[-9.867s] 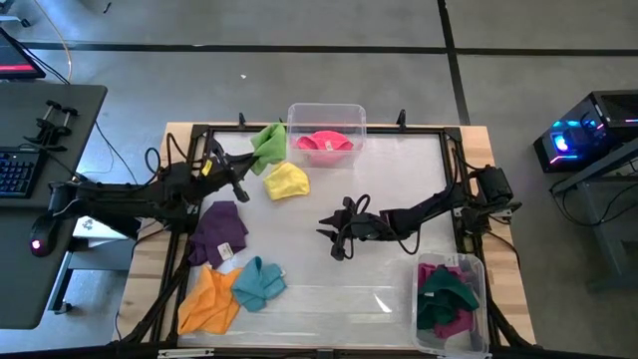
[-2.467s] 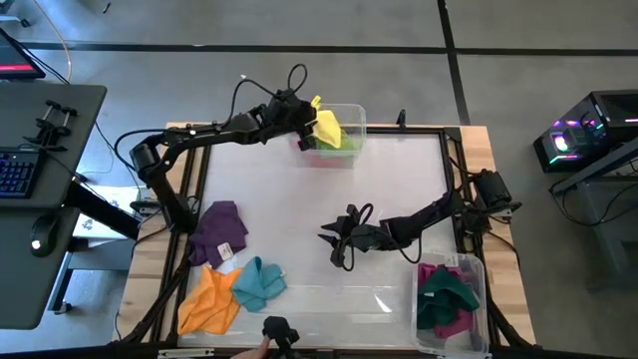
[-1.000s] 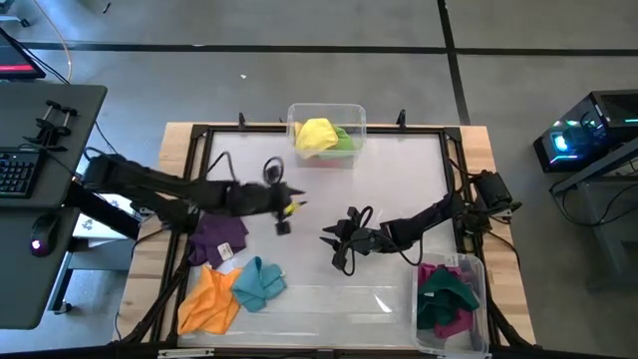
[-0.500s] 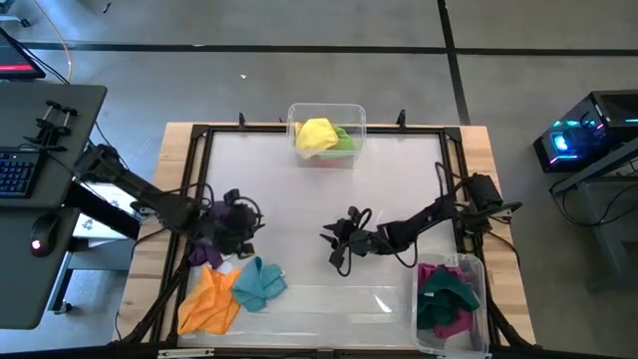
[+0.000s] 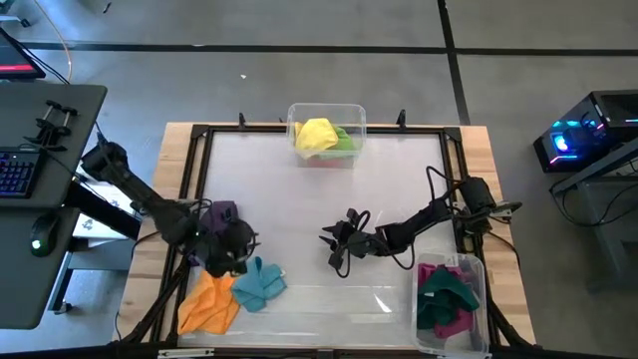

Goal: Sort towels by color in basket
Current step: Put the purple microfiber cloth into the bottom transparent bin

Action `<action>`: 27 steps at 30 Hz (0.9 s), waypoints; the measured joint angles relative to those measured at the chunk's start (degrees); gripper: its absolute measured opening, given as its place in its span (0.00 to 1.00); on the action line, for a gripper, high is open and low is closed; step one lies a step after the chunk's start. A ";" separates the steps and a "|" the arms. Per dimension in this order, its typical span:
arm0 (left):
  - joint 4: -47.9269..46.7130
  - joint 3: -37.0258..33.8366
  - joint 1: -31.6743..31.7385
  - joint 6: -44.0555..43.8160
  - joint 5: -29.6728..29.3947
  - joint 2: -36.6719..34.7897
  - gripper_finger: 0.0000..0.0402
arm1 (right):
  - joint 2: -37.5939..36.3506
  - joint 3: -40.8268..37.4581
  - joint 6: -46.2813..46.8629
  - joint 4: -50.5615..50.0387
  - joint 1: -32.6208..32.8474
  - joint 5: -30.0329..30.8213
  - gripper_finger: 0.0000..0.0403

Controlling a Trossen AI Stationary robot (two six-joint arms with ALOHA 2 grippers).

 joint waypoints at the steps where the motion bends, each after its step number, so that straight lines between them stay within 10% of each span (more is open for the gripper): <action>1: -0.11 0.00 -0.96 -0.14 1.13 0.64 0.26 | 0.00 0.00 -0.06 0.12 0.00 0.00 0.29; 16: -2.82 0.00 -10.71 -18.79 17.12 7.07 0.26 | 0.00 0.00 -0.67 0.14 0.00 0.02 0.29; 27: -22.44 -0.02 -7.51 -44.97 13.07 13.95 0.30 | 0.00 0.00 -1.17 0.16 0.00 0.02 0.29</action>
